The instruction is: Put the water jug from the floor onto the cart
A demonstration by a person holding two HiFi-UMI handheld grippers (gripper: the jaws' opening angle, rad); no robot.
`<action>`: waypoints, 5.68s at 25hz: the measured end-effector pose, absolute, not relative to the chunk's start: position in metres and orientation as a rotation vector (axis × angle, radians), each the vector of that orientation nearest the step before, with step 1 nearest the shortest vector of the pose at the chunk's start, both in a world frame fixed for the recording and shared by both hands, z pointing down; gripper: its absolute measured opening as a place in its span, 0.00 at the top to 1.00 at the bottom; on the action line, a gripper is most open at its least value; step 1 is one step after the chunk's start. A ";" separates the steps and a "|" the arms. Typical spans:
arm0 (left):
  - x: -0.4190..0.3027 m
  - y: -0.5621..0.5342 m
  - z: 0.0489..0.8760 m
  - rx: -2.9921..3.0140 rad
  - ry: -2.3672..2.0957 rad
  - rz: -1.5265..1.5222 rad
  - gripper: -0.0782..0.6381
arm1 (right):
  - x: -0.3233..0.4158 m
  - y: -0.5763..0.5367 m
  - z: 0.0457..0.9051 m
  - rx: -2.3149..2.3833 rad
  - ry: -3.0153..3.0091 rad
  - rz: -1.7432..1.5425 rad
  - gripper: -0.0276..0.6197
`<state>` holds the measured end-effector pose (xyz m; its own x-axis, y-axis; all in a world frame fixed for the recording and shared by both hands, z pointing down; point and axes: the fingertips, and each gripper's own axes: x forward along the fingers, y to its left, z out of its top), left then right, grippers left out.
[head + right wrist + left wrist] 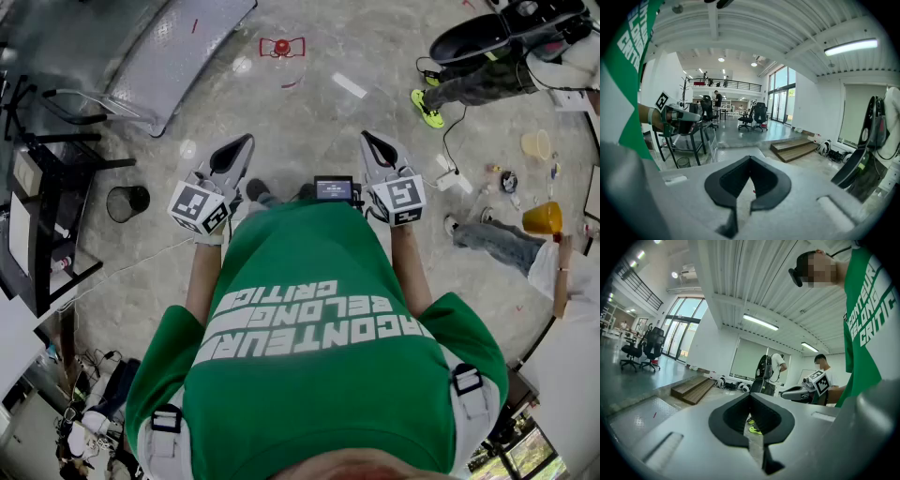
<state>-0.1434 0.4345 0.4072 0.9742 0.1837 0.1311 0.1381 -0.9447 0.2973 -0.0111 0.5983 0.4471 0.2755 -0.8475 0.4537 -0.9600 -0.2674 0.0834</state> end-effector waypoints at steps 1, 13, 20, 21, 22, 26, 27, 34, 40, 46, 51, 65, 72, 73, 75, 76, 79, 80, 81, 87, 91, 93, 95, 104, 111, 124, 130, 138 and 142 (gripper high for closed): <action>-0.142 0.434 0.407 2.835 0.235 0.224 0.87 | -0.010 0.597 0.447 2.211 -1.645 0.455 0.97; -0.158 0.412 0.410 2.824 0.216 0.206 0.87 | -0.020 0.578 0.449 2.231 -1.634 0.465 0.97; -0.168 0.396 0.414 2.823 0.207 0.191 0.87 | -0.023 0.567 0.454 2.265 -1.614 0.483 0.97; -0.170 0.393 0.415 2.823 0.208 0.190 0.87 | -0.025 0.565 0.455 2.265 -1.613 0.483 0.97; -0.173 0.391 0.416 2.822 0.210 0.189 0.87 | -0.028 0.562 0.456 2.265 -1.612 0.483 0.97; -0.183 0.379 0.416 2.819 0.222 0.182 0.87 | -0.038 0.546 0.456 2.267 -1.611 0.476 0.97; -0.186 0.375 0.416 2.818 0.224 0.180 0.87 | -0.041 0.542 0.455 2.267 -1.609 0.473 0.97; -0.207 0.357 0.418 2.854 0.238 0.179 0.87 | -0.064 0.517 0.454 2.243 -1.604 0.457 0.97; -0.219 0.347 0.423 2.827 0.211 0.155 0.87 | -0.080 0.497 0.451 2.201 -1.625 0.445 0.97; -0.216 0.340 0.430 2.851 0.191 0.198 0.87 | -0.070 0.478 0.453 2.172 -1.655 0.440 0.97; -0.203 0.318 0.436 2.854 0.158 0.220 0.87 | -0.054 0.450 0.465 2.156 -1.702 0.461 0.97; -0.109 0.241 0.440 2.847 0.101 0.291 0.87 | 0.046 0.349 0.484 2.094 -1.802 0.485 0.97; -0.059 0.202 0.439 2.823 0.074 0.303 0.87 | 0.099 0.307 0.489 2.046 -1.821 0.503 0.97; -0.053 0.198 0.440 2.818 0.072 0.303 0.87 | 0.106 0.304 0.490 2.045 -1.822 0.507 0.97; -0.040 0.192 0.440 2.790 0.064 0.285 0.87 | 0.119 0.299 0.493 2.046 -1.822 0.518 0.97; -0.035 0.189 0.439 2.771 0.059 0.271 0.87 | 0.124 0.298 0.494 2.046 -1.823 0.523 0.97; -0.016 0.182 0.440 2.741 0.053 0.262 0.87 | 0.141 0.296 0.497 2.045 -1.817 0.544 0.97; -0.009 0.180 0.440 2.740 0.053 0.266 0.87 | 0.148 0.295 0.499 2.046 -1.813 0.553 0.97; -0.002 0.178 0.440 2.739 0.052 0.271 0.87 | 0.155 0.295 0.501 2.046 -1.809 0.563 0.97; 0.028 0.174 0.443 2.737 0.034 0.295 0.87 | 0.183 0.291 0.518 2.014 -1.803 0.611 0.97; 0.034 0.173 0.447 2.728 0.015 0.302 0.87 | 0.191 0.286 0.527 1.974 -1.818 0.622 0.97; 0.037 0.174 0.449 2.727 0.011 0.306 0.87 | 0.194 0.284 0.531 1.961 -1.822 0.627 0.97; 0.037 0.174 0.451 2.723 0.008 0.309 0.87 | 0.196 0.283 0.534 1.952 -1.825 0.635 0.97; 0.034 0.145 0.460 2.701 0.038 0.299 0.87 | 0.193 0.261 0.542 1.956 -1.783 0.657 0.97; 0.046 0.104 0.452 2.702 0.161 0.252 0.87 | 0.192 0.234 0.537 2.013 -1.686 0.667 0.97; 0.035 0.023 0.459 2.665 0.282 0.237 0.87 | 0.174 0.182 0.532 2.053 -1.538 0.673 0.97; 0.030 0.009 0.466 2.658 0.348 0.263 0.87 | 0.172 0.181 0.531 2.069 -1.463 0.698 0.97; 0.040 0.003 0.467 2.677 0.336 0.288 0.87 | 0.178 0.184 0.544 2.059 -1.467 0.743 0.97; 0.054 0.017 0.463 2.693 0.372 0.298 0.87 | 0.185 0.187 0.560 2.044 -1.477 0.772 0.97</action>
<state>0.0536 0.0175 0.4630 0.9417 0.3002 0.1517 0.2142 -0.8830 0.4177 0.1846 0.1870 0.5602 0.2507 -0.6726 0.6962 -0.9556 -0.2871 0.0667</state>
